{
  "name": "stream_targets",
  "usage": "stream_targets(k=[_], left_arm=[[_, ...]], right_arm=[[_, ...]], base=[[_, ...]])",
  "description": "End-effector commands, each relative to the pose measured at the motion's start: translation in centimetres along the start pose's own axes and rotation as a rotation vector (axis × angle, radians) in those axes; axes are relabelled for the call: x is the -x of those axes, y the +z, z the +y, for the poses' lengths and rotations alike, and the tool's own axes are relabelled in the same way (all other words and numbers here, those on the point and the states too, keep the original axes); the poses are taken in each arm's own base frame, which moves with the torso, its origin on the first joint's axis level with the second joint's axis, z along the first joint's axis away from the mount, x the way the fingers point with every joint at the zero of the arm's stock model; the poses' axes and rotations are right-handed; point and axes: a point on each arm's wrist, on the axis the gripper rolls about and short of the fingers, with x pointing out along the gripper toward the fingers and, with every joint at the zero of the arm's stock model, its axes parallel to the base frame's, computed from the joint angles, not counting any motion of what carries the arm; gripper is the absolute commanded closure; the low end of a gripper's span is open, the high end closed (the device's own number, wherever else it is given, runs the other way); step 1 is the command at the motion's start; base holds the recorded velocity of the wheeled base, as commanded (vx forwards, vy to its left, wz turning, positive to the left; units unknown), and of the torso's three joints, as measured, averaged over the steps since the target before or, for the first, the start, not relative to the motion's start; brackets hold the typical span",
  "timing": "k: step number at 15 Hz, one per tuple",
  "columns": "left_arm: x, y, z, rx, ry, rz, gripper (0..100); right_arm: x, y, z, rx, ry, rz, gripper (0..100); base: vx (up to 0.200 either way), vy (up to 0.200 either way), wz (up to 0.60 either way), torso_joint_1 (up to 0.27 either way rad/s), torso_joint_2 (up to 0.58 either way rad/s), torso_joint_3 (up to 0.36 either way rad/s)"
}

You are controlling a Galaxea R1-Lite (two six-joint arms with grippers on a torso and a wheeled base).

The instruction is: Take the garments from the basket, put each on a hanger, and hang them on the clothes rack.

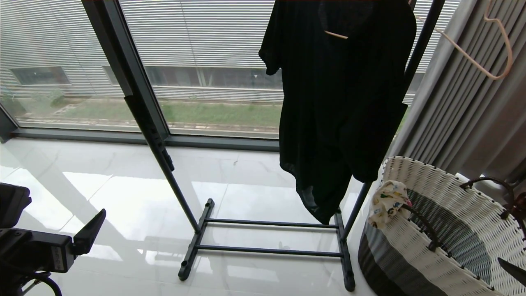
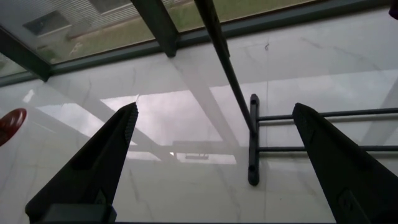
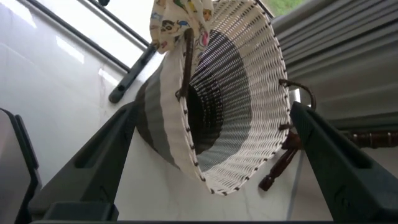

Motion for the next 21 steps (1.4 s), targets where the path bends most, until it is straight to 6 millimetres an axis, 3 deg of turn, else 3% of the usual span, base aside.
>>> stream_targets(k=[1, 7, 10, 15, 21], left_arm=[[-0.1, 0.0, 0.0, -0.001, 0.0, 0.003, 0], [0.0, 0.1, 0.0, -0.001, 0.004, -0.004, 0], [0.0, 0.4, 0.2, 0.003, 0.009, -0.017, 0], [0.1, 0.6, 0.3, 0.006, 0.013, -0.028, 0], [0.1, 0.6, 0.3, 0.005, 0.013, -0.028, 0]], right_arm=[[-1.8, 0.4, 0.1, 0.006, 0.038, 0.042, 0], [-6.2, 1.0, 0.8, 0.012, 0.158, 0.107, 0], [-8.1, 0.6, 1.4, 0.016, 0.202, 0.178, 0], [-13.3, 1.2, 2.0, 0.013, 0.202, 0.175, 0], [-17.6, 0.9, 1.9, 0.005, 0.104, 0.204, 0]], base=[[0.2, 0.0, 0.0, 0.002, 0.0, 0.007], [0.2, 0.0, 0.0, 0.002, 0.01, 0.002], [0.0, 0.0, 0.0, 0.0, 0.0, 0.0], [0.0, 0.0, 0.0, 0.0, 0.0, 0.0], [0.0, 0.0, 0.0, 0.0, 0.0, 0.0]])
